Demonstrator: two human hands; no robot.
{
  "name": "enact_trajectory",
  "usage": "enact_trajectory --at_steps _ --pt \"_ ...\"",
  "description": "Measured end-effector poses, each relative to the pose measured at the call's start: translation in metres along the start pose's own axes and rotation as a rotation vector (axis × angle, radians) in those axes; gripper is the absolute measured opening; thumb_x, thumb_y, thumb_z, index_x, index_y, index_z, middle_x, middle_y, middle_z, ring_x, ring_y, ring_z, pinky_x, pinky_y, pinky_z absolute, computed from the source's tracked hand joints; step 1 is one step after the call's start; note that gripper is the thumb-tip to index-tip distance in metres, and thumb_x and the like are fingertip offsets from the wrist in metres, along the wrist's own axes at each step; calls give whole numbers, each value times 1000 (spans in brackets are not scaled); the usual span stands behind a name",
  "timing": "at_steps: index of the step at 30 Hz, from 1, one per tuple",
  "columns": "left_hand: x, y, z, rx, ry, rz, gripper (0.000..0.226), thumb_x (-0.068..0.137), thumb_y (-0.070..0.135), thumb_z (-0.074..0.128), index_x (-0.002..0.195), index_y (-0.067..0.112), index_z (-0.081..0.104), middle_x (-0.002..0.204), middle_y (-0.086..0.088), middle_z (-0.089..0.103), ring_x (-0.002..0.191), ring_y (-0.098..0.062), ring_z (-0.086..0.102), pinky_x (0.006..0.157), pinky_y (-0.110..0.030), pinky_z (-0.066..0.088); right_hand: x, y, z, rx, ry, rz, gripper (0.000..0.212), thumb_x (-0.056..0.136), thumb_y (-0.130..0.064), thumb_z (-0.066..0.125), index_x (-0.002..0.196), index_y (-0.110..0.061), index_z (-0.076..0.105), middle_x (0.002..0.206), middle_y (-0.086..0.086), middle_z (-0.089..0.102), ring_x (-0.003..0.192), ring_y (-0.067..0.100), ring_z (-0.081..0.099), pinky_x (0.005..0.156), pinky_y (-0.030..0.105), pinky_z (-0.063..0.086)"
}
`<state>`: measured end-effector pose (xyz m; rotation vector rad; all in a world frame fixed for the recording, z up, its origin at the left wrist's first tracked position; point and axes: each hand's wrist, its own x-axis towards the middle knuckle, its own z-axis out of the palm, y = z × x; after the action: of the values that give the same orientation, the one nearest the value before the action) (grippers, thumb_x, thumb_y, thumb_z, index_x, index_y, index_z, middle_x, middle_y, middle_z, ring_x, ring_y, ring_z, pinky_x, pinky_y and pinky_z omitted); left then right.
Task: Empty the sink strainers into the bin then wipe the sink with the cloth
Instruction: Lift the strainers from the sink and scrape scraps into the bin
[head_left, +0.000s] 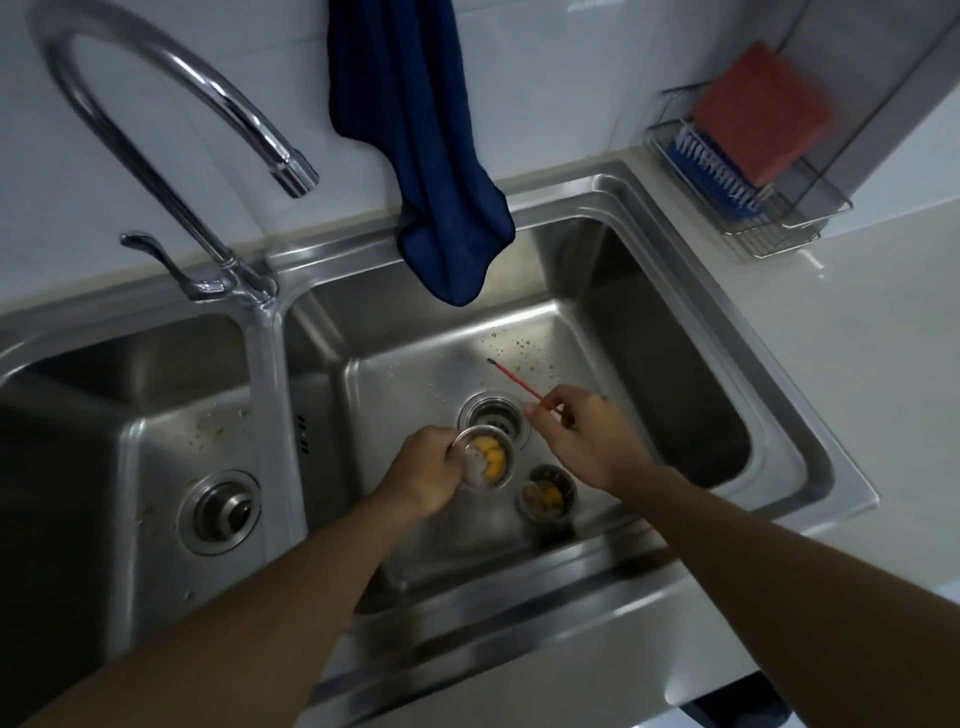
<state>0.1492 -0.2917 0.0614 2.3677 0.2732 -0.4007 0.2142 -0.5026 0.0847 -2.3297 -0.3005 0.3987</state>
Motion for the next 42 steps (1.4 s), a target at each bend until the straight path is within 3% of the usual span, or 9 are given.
enact_trajectory --at_steps 2,5,8,11,21,27,33,38,42 --pt "2 20 -10 -40 46 48 25 99 13 53 77 19 62 75 3 60 68 -8 55 55 -7 37 -7 -9 -9 23 9 -9 42 88 -67 55 83 -27 66 57 -7 61 52 3 57 52 19 42" --pt "3 51 -21 -82 77 107 27 103 15 47 80 21 59 75 7 57 69 -4 53 56 -3 39 -21 -18 -23 57 23 -5 33 89 -52 67 81 -21 72 64 -6 66 62 5 63 59 24 51" --pt "2 81 -27 -140 23 153 26 105 19 43 102 12 68 93 -1 67 87 -12 63 72 -15 50 -39 -21 -40 120 119 74 21 93 -34 68 81 -17 72 73 -1 70 71 14 67 68 31 56" --pt "-2 110 -28 -196 -23 207 25 105 24 44 115 17 65 103 -1 69 95 -12 65 81 -28 56 -60 -21 -57 184 243 154 16 94 -30 67 80 -23 69 73 -6 69 68 4 65 59 13 47" --pt "-37 209 15 -218 -251 399 13 102 40 45 95 33 54 97 7 64 91 -10 65 76 -31 60 -167 1 -116 203 704 309 22 97 -30 64 79 -20 70 70 -9 68 66 2 63 56 8 42" --pt "-80 269 92 -220 -377 439 9 102 29 51 96 23 55 91 4 67 68 -2 69 73 -39 63 -250 45 -140 266 880 483 21 98 -35 60 82 -24 70 72 -12 69 73 1 64 60 9 46" --pt "-109 296 172 -152 -520 502 15 103 25 47 101 26 62 91 0 72 74 -11 71 72 -31 61 -315 103 -142 315 918 627 20 97 -34 61 86 -22 73 75 -10 71 73 6 67 69 26 56" --pt "-119 303 249 -64 -587 421 23 104 27 46 106 21 68 97 3 70 94 -15 68 83 -38 61 -354 172 -132 409 856 727 20 95 -32 64 83 -21 76 73 -7 71 74 9 66 68 28 55" --pt "-113 296 302 51 -553 420 21 103 29 46 95 28 65 88 13 66 87 -8 64 66 -16 47 -366 218 -113 451 793 765 19 95 -26 64 80 -20 76 67 -6 68 64 7 61 56 18 45"
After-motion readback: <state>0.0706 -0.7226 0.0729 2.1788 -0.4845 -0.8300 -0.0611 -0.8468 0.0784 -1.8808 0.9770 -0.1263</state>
